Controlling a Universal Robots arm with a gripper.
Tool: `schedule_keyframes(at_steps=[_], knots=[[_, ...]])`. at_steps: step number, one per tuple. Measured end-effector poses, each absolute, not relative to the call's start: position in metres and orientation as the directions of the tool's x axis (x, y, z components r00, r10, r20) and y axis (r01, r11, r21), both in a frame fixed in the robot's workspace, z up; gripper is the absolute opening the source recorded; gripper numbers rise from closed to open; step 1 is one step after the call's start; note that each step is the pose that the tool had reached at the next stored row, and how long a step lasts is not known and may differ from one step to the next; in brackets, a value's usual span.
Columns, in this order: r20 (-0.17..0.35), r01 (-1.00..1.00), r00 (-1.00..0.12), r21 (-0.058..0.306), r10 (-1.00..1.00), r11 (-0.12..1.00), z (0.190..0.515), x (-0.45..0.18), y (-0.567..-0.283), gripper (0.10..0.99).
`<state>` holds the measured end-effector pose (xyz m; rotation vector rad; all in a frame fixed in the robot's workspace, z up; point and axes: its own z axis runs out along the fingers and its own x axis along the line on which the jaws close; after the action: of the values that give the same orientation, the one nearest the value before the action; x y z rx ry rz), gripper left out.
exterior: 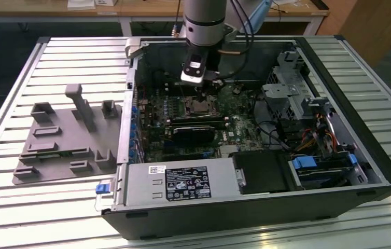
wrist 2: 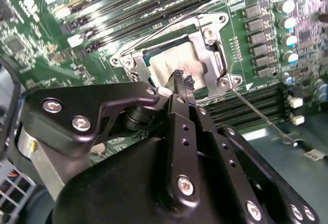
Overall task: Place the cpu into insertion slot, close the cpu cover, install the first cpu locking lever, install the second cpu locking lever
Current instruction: 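Close the cpu cover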
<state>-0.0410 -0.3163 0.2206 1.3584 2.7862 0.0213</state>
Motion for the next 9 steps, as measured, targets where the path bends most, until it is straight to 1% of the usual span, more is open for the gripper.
schedule_keyframes(at_steps=[9], knots=[[-0.032,0.676,-0.736,0.031,0.677,0.736,0.2203,-0.0410,-0.3163,0.102]])
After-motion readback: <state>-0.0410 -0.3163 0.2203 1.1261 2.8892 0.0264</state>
